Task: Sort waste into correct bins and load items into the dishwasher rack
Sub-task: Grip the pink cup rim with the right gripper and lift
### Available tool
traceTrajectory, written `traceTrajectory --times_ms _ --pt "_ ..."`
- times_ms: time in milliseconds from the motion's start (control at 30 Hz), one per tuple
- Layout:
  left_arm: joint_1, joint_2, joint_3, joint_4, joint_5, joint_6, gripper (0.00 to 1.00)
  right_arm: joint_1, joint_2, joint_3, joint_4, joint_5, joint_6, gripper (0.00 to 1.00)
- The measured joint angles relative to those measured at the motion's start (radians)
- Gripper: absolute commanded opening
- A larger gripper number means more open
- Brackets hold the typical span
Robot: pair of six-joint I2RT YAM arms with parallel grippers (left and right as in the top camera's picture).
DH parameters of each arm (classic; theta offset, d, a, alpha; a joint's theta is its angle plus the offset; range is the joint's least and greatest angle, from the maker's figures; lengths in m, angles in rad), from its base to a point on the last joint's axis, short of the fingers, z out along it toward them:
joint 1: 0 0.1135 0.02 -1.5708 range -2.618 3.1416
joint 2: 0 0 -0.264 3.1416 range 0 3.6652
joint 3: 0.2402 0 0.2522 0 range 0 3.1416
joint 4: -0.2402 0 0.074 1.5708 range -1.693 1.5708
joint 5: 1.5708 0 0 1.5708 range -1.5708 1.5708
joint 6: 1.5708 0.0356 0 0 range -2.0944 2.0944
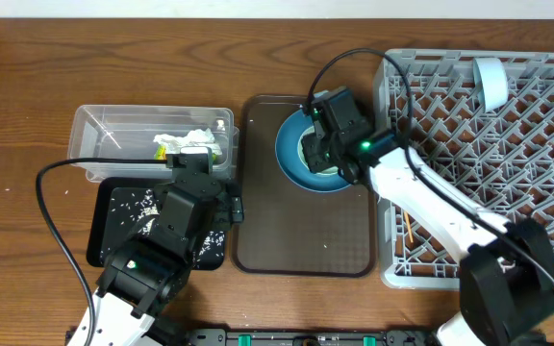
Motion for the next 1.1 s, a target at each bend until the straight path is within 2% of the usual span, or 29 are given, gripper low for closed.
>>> traceTrajectory --times_ms 133,300,400,733,833,1033,1100 --pt "0.000 0.000 0.000 0.000 0.000 0.000 0.91 0.000 0.008 0.000 0.003 0.004 0.001 0.23" --pt "0.000 0.000 0.000 0.000 0.000 0.000 0.91 0.000 0.008 0.000 0.001 0.006 0.002 0.22" --pt "0.000 0.000 0.000 0.000 0.000 0.000 0.91 0.000 0.008 0.000 -0.002 0.007 0.001 0.17" --pt "0.000 0.000 0.000 0.000 0.000 0.000 0.91 0.000 0.010 0.000 -0.029 0.028 0.000 0.17" --pt "0.000 0.000 0.000 0.000 0.000 0.000 0.91 0.000 0.018 0.000 -0.029 0.038 -0.003 0.07" --pt "0.000 0.000 0.000 0.000 0.000 0.000 0.91 0.000 0.024 0.000 -0.030 0.048 -0.001 0.07" --pt "0.000 0.000 0.000 0.000 0.000 0.000 0.91 0.000 0.024 0.000 -0.030 0.049 -0.001 0.03"
